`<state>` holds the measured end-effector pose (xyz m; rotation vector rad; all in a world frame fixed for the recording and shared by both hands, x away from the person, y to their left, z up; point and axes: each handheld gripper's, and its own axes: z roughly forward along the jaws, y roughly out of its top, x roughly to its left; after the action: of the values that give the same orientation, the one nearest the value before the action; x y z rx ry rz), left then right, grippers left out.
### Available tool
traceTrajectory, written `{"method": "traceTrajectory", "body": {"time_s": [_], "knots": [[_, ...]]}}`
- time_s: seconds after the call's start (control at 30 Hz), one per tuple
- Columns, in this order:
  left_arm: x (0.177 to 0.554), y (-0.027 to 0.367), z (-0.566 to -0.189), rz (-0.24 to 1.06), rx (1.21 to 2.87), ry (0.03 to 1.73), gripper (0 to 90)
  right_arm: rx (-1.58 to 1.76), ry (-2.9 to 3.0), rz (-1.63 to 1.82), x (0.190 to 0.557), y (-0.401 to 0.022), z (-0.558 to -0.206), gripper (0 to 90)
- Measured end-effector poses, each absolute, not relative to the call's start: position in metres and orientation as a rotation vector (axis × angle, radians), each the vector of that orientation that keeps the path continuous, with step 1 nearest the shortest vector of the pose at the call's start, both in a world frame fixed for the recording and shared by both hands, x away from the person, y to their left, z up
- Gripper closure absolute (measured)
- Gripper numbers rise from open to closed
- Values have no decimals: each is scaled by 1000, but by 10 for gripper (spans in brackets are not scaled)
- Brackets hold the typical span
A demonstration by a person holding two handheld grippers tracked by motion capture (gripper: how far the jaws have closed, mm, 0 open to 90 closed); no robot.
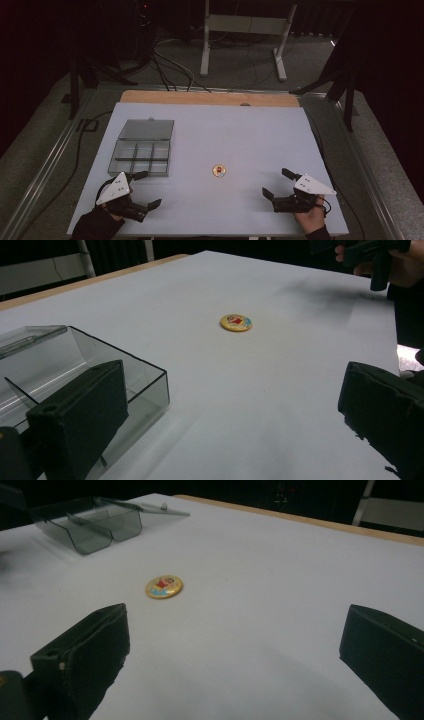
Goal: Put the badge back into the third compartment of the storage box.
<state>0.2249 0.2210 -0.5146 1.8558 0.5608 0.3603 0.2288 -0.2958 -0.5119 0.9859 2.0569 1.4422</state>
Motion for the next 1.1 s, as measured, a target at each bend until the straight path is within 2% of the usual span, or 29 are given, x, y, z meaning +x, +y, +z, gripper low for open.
{"method": "traceTrajectory", "body": {"time_s": [0.53, 1.1], "knots": [[225, 220, -517, 352, 1873, 564, 0, 1022, 2064, 1415, 232, -293, -513, 0], [225, 220, -517, 345, 1869, 576, 1, 1027, 2042, 1456, 246, -285, -487, 0]]}}
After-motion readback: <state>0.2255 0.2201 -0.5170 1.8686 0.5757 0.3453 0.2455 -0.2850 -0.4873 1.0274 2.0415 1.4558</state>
